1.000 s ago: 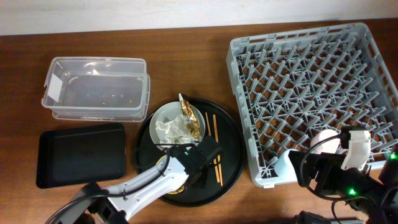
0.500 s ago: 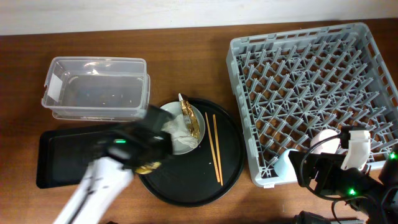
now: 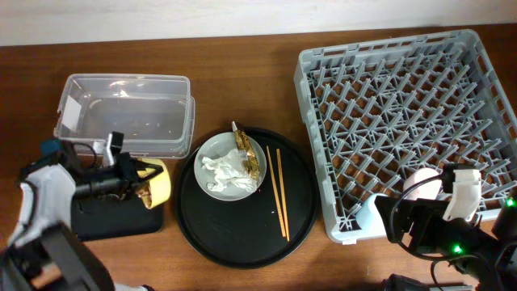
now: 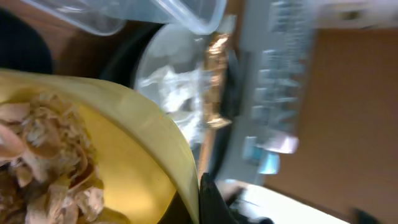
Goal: Sort waste into correct bins and load items into the dishwasher rack
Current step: 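Grasp the yellow bowl with the left gripper and lift it over the black tray, then tip the yellow bowl to dump scraps onto the black tray, then set it back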
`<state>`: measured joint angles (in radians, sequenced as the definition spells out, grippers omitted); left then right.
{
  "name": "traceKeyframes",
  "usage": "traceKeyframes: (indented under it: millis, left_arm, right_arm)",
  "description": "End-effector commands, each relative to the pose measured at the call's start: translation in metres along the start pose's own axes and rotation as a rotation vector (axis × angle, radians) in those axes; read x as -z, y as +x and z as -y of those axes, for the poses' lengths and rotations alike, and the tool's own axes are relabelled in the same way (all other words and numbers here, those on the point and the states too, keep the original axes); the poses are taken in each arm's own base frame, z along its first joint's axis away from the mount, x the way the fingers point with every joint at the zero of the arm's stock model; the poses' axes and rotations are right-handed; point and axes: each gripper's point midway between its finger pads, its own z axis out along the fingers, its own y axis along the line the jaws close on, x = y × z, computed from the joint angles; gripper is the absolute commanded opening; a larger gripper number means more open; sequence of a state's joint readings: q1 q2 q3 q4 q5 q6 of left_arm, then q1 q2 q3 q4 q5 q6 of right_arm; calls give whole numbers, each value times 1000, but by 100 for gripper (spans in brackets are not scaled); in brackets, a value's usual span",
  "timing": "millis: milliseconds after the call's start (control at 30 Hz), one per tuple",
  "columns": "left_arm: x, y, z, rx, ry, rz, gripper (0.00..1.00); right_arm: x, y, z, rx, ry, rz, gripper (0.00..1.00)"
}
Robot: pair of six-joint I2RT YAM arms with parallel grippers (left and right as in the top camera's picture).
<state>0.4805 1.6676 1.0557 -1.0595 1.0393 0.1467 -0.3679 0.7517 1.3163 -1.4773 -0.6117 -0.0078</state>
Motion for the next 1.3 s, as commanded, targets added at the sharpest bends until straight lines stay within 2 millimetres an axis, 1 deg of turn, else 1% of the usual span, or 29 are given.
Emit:
traceKeyframes:
  millis: [0, 200, 267, 300, 367, 433, 467, 500, 567, 600, 633, 667, 700, 733, 767, 800, 833, 867, 900, 933, 967, 1000, 1033, 1067, 1100, 1133, 1167, 1233, 1267]
  left_arm:
    - [12, -17, 31, -56, 337, 86, 0]
    - [32, -25, 23, -1, 355, 155, 0]
    - [35, -23, 24, 41, 367, 152, 0]
    - [35, -23, 24, 30, 367, 155, 0]
    - [36, -19, 29, 77, 398, 147, 0]
    - [39, -22, 33, 4, 420, 178, 0]
    - [37, -21, 28, 9, 393, 165, 0]
    - [36, -18, 29, 17, 389, 156, 0]
    - [36, -15, 28, -62, 373, 163, 0]
    - [34, -11, 26, -35, 361, 144, 0]
    - [36, -4, 34, -12, 380, 133, 0]
    - [39, 0, 40, -51, 398, 145, 0]
    - [41, 0, 43, -148, 400, 173, 0]
    - [40, -5, 34, -213, 365, 184, 0]
    - [38, -9, 21, -176, 322, 171, 0]
    - [38, -10, 12, -68, 301, 149, 0]
    - [39, -7, 14, -5, 316, 139, 0]
    - [44, -2, 29, -49, 370, 162, 0]
    - [47, -1, 35, -149, 384, 192, 0]
    - [48, -3, 32, -206, 369, 209, 0]
    - [46, -5, 21, -155, 338, 189, 0]
    - [46, -1, 19, -30, 334, 153, 0]
    - [48, 2, 24, -37, 347, 152, 0]
    - [49, 2, 28, -130, 349, 174, 0]
    - [49, 2, 27, -182, 336, 179, 0]
    - [49, 4, 26, -106, 330, 153, 0]
    - [50, 8, 29, -75, 339, 142, 0]
    - [51, 10, 34, -168, 337, 156, 0]
    - [50, 8, 28, -194, 312, 153, 0]
  right_arm:
    - [-1, 0, 1, 4, -3, -4, 92]
    - [-1, 0, 1, 5, -2, -4, 92]
    - [-1, 0, 1, 5, -2, -4, 92]
    - [-1, 0, 1, 5, -2, -4, 92]
    - [-1, 0, 1, 5, -3, -4, 92]
    - [-1, 0, 1, 5, -3, -4, 92]
    - [-1, 0, 1, 5, -3, -4, 92]
    - [-1, 0, 1, 5, -3, -4, 92]
    - [-1, 0, 1, 4, -3, -5, 92]
    - [-1, 0, 1, 4, -3, -4, 92]
    - [-1, 0, 1, 4, -3, -4, 92]
    - [-1, 0, 1, 4, -3, -4, 92]
    - [-1, 0, 1, 4, -3, -4, 92]
    - [-1, 0, 1, 5, -3, -4, 92]
    - [-1, 0, 1, 5, -3, -3, 92]
    - [-1, 0, 1, 5, -3, -3, 92]
    - [-1, 0, 1, 5, -3, -4, 92]
    - [-1, 0, 1, 4, -3, -5, 92]
    - [-1, 0, 1, 4, -3, -5, 92]
    - [-1, 0, 1, 4, -3, -4, 92]
    - [-1, 0, 1, 6, -3, -3, 92]
    - [-1, -1, 1, 6, -3, -2, 92]
    - [-1, 0, 1, 6, -3, -2, 92]
    - [-1, 0, 1, 6, -3, -2, 92]
    - [-1, -1, 1, 6, -3, -2, 92]
    - [-1, -1, 1, 7, -3, 0, 92]
    - [-1, -1, 1, 7, -3, 0, 92]
    - [-1, -1, 1, 6, -4, -1, 92]
    - [-1, -1, 1, 6, -3, -1, 92]
